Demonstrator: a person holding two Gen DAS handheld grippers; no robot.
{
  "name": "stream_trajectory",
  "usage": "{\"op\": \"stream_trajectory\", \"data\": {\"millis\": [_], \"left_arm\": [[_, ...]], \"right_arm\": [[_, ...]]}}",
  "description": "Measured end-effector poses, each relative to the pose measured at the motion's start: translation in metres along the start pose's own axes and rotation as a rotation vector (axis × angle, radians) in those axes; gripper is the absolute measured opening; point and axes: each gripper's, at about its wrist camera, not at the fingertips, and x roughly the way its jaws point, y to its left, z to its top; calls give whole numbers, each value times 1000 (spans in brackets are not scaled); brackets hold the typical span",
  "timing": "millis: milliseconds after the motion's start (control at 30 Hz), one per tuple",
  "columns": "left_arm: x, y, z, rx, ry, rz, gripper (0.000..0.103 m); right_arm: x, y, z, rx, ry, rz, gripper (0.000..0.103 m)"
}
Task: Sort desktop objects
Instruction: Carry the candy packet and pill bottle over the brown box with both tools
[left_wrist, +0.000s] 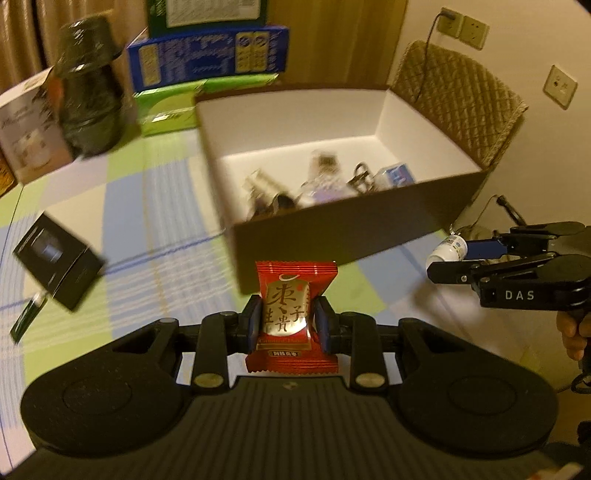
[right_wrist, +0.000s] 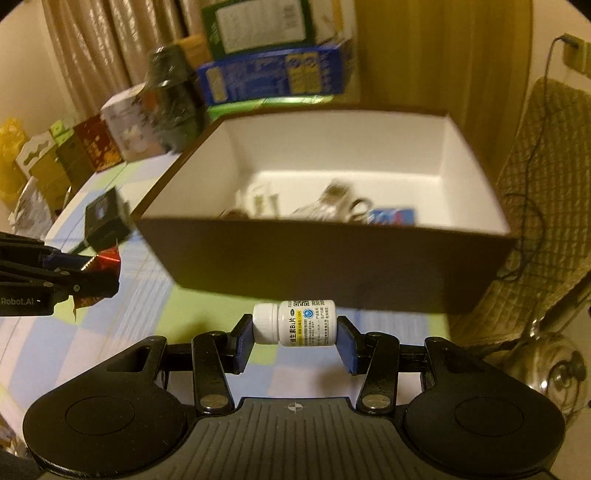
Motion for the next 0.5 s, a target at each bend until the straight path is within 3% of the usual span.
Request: {"op": "stream_trajectory", "data": {"millis": [267, 500], "left_arm": [[7, -22, 40, 23, -50, -17, 25], [23, -33, 84, 45, -85, 6, 25]], "right_arm": [[-18, -37, 35, 2, -83, -25, 44], [-8, -54, 74, -8, -137, -41, 44]]}}
